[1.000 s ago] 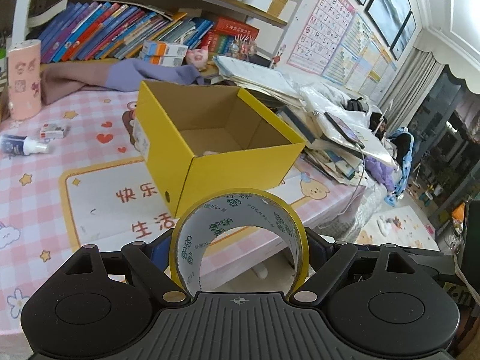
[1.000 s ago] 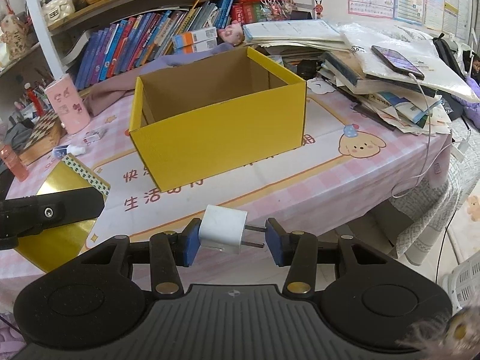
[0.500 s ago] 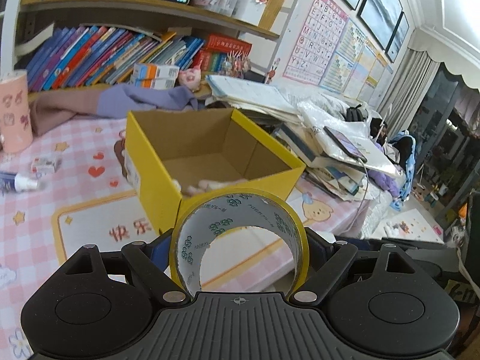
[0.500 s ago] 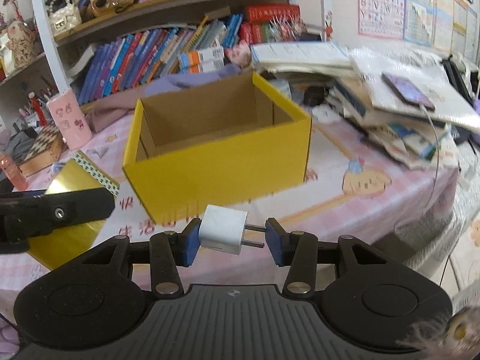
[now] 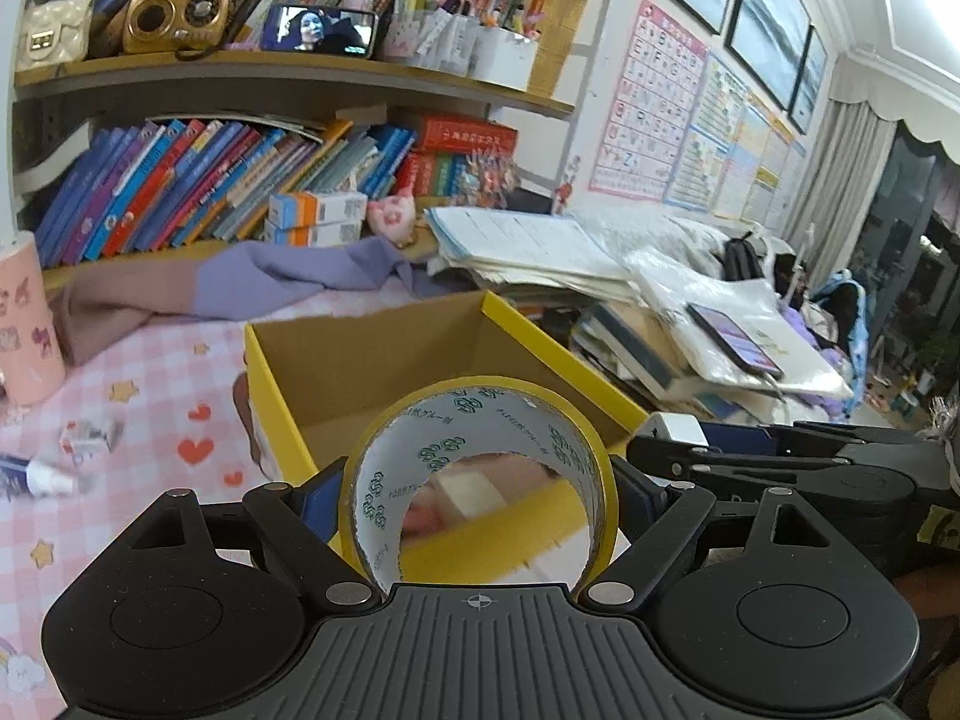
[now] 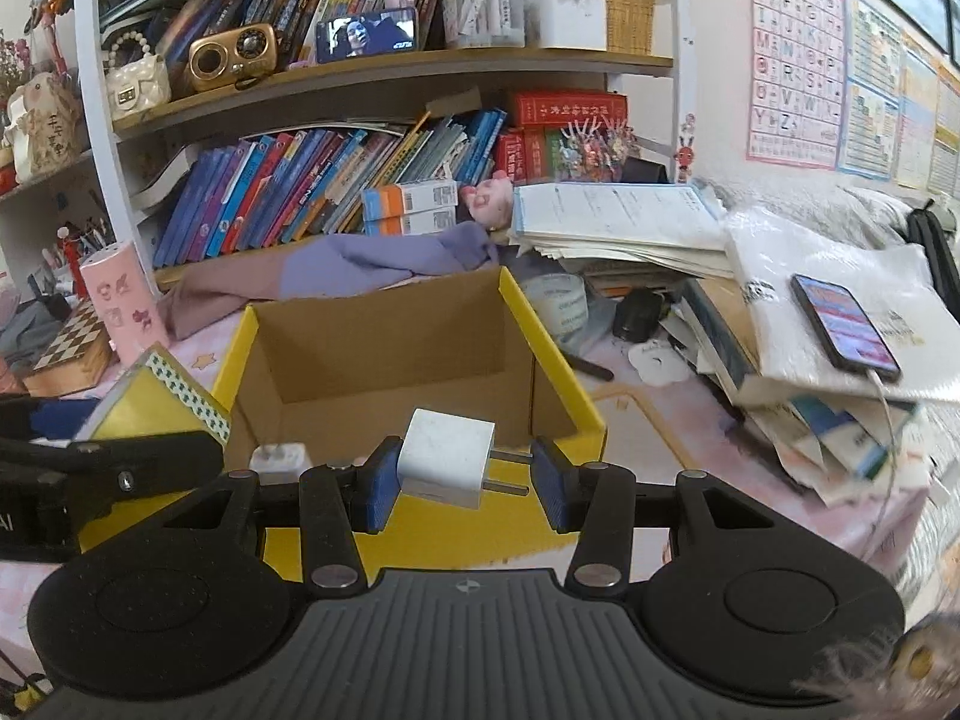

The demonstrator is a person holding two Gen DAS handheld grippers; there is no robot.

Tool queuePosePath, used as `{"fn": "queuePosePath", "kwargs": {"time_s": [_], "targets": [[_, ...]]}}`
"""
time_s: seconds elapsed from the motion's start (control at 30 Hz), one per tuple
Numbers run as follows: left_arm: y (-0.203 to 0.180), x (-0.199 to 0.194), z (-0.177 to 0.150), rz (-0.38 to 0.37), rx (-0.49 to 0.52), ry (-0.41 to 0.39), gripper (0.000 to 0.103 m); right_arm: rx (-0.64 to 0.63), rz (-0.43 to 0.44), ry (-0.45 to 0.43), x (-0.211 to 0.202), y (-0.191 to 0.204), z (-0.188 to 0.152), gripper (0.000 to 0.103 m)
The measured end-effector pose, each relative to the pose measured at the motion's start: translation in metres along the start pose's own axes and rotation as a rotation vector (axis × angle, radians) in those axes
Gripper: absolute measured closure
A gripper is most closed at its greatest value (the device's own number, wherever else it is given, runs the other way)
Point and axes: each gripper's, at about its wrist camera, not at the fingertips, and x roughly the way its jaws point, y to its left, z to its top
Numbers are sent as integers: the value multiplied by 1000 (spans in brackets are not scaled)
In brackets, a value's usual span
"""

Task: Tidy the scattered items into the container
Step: 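Carry the tape roll in the left tool while the right tool carries the charger to the box, then lower the tape roll into the box and open the left tool while the right tool releases the charger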

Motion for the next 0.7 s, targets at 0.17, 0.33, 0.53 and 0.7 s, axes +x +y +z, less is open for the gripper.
{"fn": "queuePosePath", "kwargs": {"time_s": [0.17, 0.33, 0.53, 0.7], "targets": [[2, 23, 20, 52, 28, -11, 16, -64, 57, 13, 32, -7, 18, 59], [3, 60, 34, 126, 138, 47, 16, -152, 111, 58, 74, -8, 36, 59], [2, 109, 38, 200, 246, 149, 16, -244, 148, 151, 126, -8, 44, 59], [-3, 140, 36, 225, 356, 227, 15, -304, 153, 226, 161, -8, 45, 59]]}}
